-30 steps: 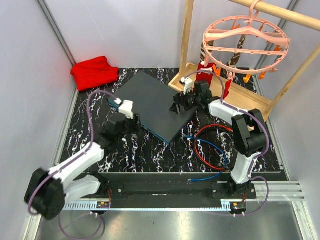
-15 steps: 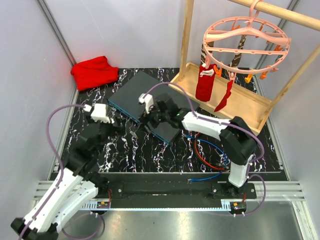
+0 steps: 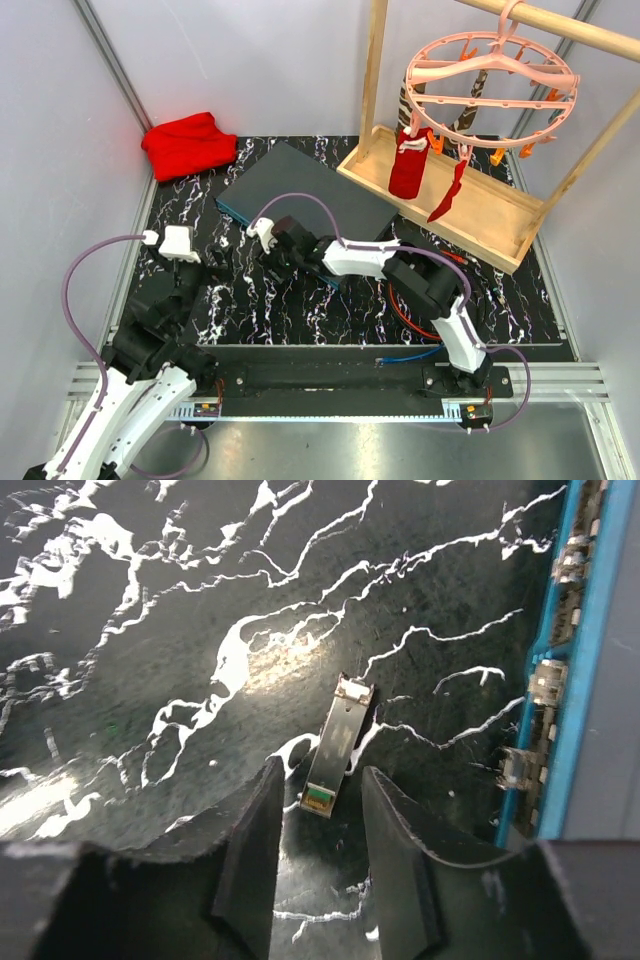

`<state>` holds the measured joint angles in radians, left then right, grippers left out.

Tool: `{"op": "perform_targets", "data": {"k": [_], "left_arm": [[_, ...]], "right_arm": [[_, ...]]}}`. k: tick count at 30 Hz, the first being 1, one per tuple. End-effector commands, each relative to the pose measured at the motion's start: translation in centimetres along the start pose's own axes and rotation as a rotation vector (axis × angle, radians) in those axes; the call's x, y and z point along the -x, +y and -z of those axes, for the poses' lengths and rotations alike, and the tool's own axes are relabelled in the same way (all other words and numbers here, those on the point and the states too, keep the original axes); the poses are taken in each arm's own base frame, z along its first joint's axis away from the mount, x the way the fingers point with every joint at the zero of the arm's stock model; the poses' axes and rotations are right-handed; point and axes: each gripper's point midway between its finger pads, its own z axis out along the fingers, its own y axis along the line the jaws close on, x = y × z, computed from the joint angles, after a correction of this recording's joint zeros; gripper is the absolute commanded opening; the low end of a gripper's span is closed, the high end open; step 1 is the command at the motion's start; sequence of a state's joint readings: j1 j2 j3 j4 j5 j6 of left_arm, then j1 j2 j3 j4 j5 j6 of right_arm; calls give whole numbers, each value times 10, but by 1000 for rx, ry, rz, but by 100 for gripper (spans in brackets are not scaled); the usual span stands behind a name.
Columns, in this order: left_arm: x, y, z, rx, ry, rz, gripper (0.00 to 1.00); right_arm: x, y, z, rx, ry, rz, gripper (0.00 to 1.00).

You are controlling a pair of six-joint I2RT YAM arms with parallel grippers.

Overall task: Insert the plug into the switch port
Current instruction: Pick up the plug from the center of the board.

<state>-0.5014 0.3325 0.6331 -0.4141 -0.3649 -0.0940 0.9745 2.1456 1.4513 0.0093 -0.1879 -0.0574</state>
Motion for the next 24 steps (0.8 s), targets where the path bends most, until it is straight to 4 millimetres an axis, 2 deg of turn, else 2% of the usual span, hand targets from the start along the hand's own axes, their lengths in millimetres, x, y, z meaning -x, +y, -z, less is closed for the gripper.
{"op": "perform_targets", "data": {"k": [1,4,5,6,8,10,11,19,21,23,24], "left_arm": [[3,5,3,17,-14,-15,99],[3,4,2,13,-12,-25,99],[2,4,1,10,-6,-31,99],[3,4,1,10,-11,-34,99],[2,3,-1,7,-5,-43,99],[4,2,-2,3,-7,-45,99],[3,1,-3,3,-9,-47,99],[5,-4,-10,-13,-8,-54,99],[6,-4,-10,-16,-7,-58,99],[8,-5,-10,-24,-10,-71,99],[7,-8,-10,-39,-8,-79,99]], "right_arm": [[24,3,-8,-56,-46,57,43],[15,7,-14,-73,-20,69,41],[3,5,-14,-90,23,68,41],[-1,5,-15,-94,35,68,41],[-13,5,-12,-112,69,61,41],[-17,3,-7,-129,78,55,40],[-26,3,-6,-133,98,47,40],[-48,-6,0,-183,163,42,33],[-50,-5,3,-175,171,50,19],[-51,-1,9,-155,180,68,0],[-50,0,12,-150,180,72,0]]}}
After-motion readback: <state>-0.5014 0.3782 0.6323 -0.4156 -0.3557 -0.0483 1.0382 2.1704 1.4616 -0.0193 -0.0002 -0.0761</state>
